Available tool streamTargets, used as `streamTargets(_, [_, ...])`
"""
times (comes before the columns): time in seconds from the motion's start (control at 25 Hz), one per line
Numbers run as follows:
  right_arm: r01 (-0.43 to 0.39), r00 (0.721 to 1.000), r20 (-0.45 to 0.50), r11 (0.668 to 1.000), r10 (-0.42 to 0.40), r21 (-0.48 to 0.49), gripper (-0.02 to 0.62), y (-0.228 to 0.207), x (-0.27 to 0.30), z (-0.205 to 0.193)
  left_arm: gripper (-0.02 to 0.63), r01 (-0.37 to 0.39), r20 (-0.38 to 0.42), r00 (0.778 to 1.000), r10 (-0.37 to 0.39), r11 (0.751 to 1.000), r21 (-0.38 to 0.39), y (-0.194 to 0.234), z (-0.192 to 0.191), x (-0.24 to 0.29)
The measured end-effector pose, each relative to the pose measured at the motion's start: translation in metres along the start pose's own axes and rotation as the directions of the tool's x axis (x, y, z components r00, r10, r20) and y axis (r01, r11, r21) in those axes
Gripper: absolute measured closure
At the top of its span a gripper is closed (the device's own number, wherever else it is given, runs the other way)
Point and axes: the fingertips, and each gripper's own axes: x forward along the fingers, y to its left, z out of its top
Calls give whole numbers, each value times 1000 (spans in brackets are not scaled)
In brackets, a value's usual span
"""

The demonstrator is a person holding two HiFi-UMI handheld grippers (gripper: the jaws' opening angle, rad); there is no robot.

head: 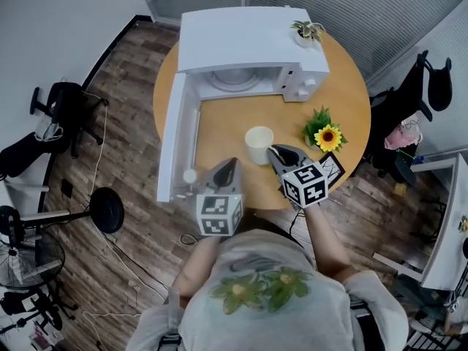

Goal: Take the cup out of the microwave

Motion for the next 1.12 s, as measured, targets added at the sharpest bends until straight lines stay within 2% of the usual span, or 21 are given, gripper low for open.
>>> streamTargets(0.68, [52,994,-94,998,-49,32,536,-5,28,-66,601,6,-78,997,-7,1000,-14,5,-35,-3])
streamTargets(1.12, [82,994,-76,996,-79,35,535,-6,19,-95,603,31,-97,995,-32,999,-13,-2,-46,-3])
